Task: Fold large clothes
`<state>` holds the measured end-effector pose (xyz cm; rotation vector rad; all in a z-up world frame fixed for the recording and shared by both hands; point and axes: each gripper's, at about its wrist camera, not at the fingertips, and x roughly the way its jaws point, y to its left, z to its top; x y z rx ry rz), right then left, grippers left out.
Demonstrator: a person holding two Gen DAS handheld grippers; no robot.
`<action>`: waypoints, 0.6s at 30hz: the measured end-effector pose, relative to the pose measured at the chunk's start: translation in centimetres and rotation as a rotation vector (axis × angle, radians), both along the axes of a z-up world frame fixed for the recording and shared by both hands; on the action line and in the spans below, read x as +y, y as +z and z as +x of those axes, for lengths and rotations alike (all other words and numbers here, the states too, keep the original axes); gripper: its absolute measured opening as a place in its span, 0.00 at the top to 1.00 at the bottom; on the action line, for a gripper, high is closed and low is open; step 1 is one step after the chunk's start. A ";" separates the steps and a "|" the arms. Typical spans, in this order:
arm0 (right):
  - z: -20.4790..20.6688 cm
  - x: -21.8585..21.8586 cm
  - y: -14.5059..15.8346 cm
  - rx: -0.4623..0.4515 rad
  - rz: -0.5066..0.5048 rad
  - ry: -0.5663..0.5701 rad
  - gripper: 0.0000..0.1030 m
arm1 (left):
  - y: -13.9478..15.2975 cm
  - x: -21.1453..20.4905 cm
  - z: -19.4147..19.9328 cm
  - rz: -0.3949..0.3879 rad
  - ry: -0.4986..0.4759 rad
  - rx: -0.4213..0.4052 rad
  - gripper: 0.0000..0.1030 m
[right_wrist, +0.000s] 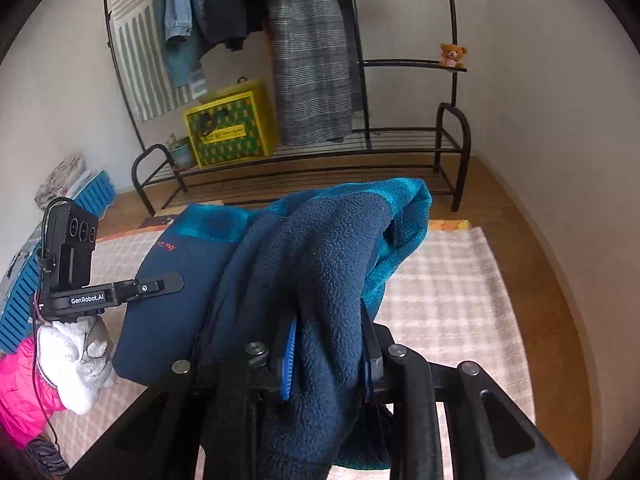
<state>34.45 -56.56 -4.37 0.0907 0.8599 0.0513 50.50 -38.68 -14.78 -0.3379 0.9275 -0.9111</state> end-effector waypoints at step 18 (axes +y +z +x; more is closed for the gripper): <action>10.1 -12.3 -12.0 0.115 -0.211 -0.345 0.77 | -8.0 -8.9 8.6 0.113 0.123 0.083 0.63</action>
